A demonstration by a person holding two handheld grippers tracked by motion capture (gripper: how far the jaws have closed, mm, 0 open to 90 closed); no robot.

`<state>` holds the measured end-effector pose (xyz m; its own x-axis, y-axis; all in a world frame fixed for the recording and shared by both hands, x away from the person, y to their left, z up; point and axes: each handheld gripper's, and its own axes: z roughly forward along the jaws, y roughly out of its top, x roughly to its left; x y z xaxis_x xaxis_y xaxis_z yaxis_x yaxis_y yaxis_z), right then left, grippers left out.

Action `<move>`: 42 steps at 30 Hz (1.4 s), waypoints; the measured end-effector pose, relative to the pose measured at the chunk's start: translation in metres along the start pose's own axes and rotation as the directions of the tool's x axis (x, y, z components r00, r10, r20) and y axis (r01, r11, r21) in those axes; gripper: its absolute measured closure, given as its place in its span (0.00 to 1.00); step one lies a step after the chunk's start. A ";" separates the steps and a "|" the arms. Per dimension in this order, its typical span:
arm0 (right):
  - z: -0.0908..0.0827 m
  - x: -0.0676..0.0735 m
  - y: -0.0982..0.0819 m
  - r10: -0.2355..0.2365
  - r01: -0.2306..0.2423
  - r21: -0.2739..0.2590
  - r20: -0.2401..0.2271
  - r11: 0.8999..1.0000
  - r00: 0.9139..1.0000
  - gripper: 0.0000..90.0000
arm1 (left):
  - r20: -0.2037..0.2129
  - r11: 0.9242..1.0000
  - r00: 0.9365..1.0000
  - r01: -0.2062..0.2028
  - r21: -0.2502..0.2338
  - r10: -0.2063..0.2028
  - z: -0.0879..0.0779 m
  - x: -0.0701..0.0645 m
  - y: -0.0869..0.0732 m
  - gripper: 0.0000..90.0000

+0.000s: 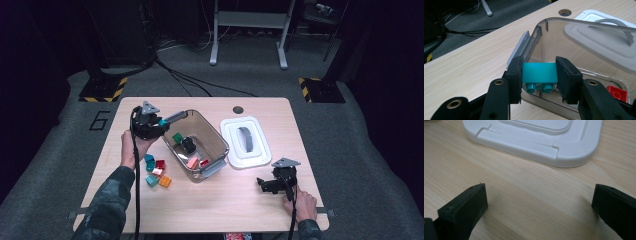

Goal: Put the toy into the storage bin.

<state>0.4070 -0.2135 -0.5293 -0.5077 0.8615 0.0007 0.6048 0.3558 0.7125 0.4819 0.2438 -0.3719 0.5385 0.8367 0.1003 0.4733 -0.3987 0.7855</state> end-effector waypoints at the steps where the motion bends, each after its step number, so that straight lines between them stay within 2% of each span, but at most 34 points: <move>1: 0.000 0.000 0.000 0.000 0.000 0.000 0.000 1.000 1.000 0.00 | 0.002 1.000 1.000 -0.009 0.010 0.009 0.001 0.001 0.000 0.65; 12: 0.000 0.000 0.000 0.000 0.000 0.000 0.000 1.000 1.000 0.00 | 0.013 0.999 1.000 -0.010 0.045 0.009 0.015 0.001 -0.006 0.65; 22: 0.000 0.000 0.000 0.000 0.000 0.000 0.000 1.000 1.000 0.00 | 0.003 0.998 1.000 -0.001 0.070 0.001 0.024 0.001 -0.009 0.65; 24: 0.000 0.000 0.000 0.000 0.000 0.000 0.000 1.000 1.000 0.00 | -0.001 0.997 1.000 0.003 0.075 -0.003 0.024 0.001 -0.010 0.62; 25: 0.000 0.000 0.000 0.000 0.000 0.000 0.000 1.000 1.000 0.00 | -0.008 0.997 1.000 0.009 0.080 -0.008 0.024 0.001 -0.010 0.56; 27: 0.000 0.000 0.000 0.000 0.000 0.000 0.000 1.000 1.000 0.00 | -0.011 0.997 1.000 0.014 0.079 -0.013 0.021 0.002 -0.011 0.46; 30: 0.000 0.000 0.000 0.000 0.000 0.000 0.000 1.000 1.000 0.00 | -0.018 0.998 0.999 0.028 0.064 -0.027 0.014 0.005 -0.014 0.36; 33: 0.000 0.000 0.000 0.000 0.000 0.000 0.000 1.000 1.000 0.00 | -0.025 0.998 0.998 0.053 0.016 -0.053 0.002 0.006 -0.020 0.29; 35: 0.000 0.000 0.000 0.000 0.000 0.000 0.000 1.000 1.000 0.00 | -0.026 0.998 0.998 0.064 0.001 -0.064 -0.006 0.006 -0.026 0.27; 42: 0.000 0.000 0.000 0.000 0.000 0.000 0.000 1.000 1.000 0.00 | -0.018 0.997 0.997 0.076 -0.014 -0.076 -0.029 0.005 -0.052 0.18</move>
<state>0.4070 -0.2135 -0.5293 -0.5078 0.8615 0.0008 0.6047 0.3558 0.7126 0.4396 0.2802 -0.3943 0.4886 0.8710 0.0512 0.5030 -0.3291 0.7991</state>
